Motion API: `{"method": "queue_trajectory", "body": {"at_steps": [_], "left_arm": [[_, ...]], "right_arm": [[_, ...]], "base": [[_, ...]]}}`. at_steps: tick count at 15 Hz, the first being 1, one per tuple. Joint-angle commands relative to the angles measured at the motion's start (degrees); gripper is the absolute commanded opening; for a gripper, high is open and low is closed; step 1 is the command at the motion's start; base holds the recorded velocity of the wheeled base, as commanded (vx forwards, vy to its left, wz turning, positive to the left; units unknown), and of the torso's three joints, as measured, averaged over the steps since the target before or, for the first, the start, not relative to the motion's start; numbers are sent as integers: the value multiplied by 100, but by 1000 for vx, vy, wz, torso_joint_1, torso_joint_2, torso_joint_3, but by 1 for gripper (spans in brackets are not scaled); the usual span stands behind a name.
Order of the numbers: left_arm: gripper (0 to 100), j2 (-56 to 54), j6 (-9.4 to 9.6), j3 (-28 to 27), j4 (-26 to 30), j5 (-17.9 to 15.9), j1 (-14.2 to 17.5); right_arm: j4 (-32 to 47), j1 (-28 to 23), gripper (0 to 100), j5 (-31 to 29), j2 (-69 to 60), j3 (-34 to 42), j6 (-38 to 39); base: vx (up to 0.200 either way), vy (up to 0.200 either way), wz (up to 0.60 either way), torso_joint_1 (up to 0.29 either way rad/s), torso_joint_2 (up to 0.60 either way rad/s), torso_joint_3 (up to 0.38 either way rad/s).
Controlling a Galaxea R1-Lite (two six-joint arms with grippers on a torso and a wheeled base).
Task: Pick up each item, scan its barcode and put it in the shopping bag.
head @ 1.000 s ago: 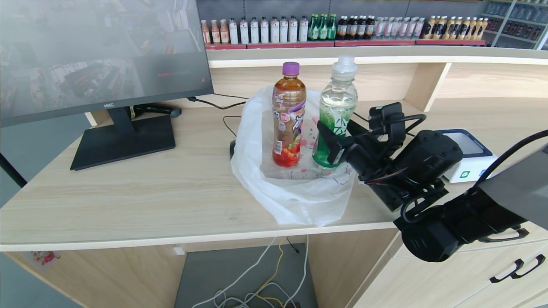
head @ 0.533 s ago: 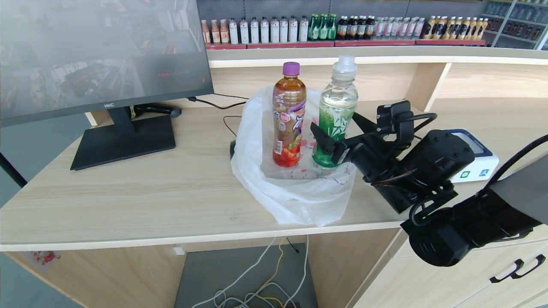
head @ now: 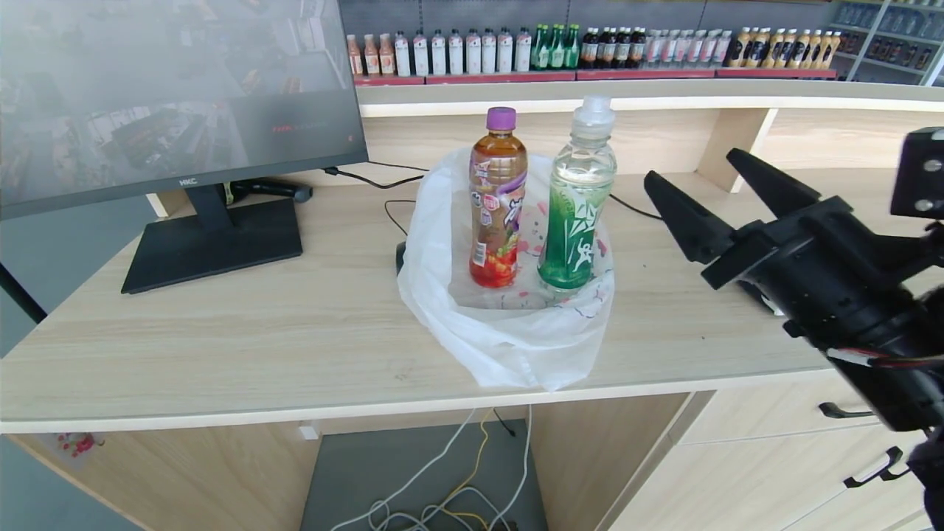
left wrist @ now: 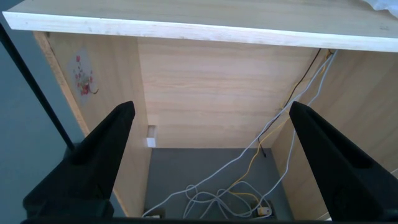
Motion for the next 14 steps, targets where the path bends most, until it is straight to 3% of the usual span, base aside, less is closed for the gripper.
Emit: {"method": "queue_trajectory", "body": {"at_steps": [1, 4, 7, 8, 9, 10, 11, 14], "left_arm": [[100, 1, 5, 0, -1, 0, 1], [100, 1, 5, 0, -1, 0, 1], [100, 1, 5, 0, -1, 0, -7], [100, 1, 14, 0, -1, 0, -7], [100, 1, 14, 0, -1, 0, -7], [100, 1, 14, 0, -1, 0, -7], [100, 1, 5, 0, -1, 0, -7], [100, 1, 5, 0, -1, 0, -7]], "right_arm": [[-30, -25, 100, 28, -2414, 1503, -17], [-13, -25, 100, 28, -3847, 2786, -26], [699, 2, 100, 160, -4831, 2892, -465], [2246, 2, 100, 529, -5719, 2892, -764], [2853, 2, 100, 590, -6044, 2892, -843], [4892, 2, 100, 599, -7178, 2865, -1028], [6043, 2, 100, 608, -7890, 2848, -1028], [7968, -7, 100, 599, -8944, 2883, -1010]], "base": [[0, 0, 0, 0, 0, 0], [0, 0, 0, 0, 0, 0], [0, 0, 0, 0, 0, 0], [0, 0, 0, 0, 0, 0], [0, 0, 0, 0, 0, 0], [0, 0, 0, 0, 0, 0], [0, 0, 0, 0, 0, 0], [0, 0, 0, 0, 0, 0]]}}
